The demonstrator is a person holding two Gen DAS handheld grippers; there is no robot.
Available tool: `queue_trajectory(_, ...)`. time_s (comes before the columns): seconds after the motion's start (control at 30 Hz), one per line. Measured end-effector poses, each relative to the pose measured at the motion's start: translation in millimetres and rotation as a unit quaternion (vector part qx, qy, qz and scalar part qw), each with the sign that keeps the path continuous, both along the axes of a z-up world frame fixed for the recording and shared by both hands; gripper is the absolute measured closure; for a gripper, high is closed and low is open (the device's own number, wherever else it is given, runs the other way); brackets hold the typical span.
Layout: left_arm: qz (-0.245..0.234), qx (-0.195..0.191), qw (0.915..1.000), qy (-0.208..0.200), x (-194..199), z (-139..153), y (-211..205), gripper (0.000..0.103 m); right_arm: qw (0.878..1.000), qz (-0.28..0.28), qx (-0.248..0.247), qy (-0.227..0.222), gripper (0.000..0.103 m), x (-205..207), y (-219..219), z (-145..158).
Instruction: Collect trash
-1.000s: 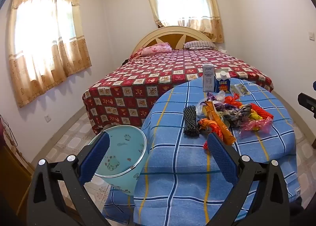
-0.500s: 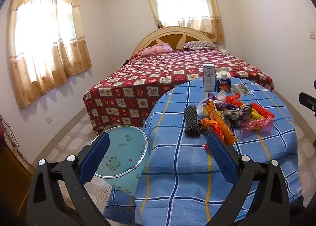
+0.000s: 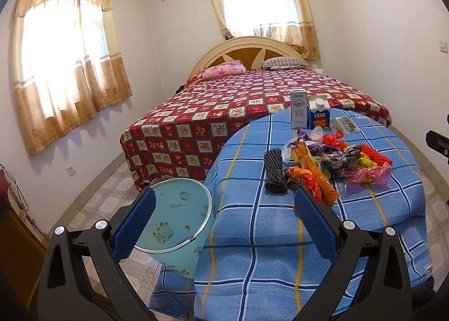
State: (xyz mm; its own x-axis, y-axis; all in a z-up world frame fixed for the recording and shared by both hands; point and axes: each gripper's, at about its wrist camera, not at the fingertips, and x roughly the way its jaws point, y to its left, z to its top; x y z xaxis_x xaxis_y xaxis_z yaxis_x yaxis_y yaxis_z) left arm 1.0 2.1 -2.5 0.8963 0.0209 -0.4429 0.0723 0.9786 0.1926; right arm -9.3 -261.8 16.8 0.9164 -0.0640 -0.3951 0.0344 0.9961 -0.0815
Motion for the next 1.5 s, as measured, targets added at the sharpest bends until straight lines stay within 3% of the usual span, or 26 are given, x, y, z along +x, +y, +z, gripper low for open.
queue_trajectory(1.5,0.003,0.003,1.0000,0.000,3.0,-2.5,2.2,0.006,1.000,-0.004,0.000,0.002,0.005,3.9,-3.5,-6.6)
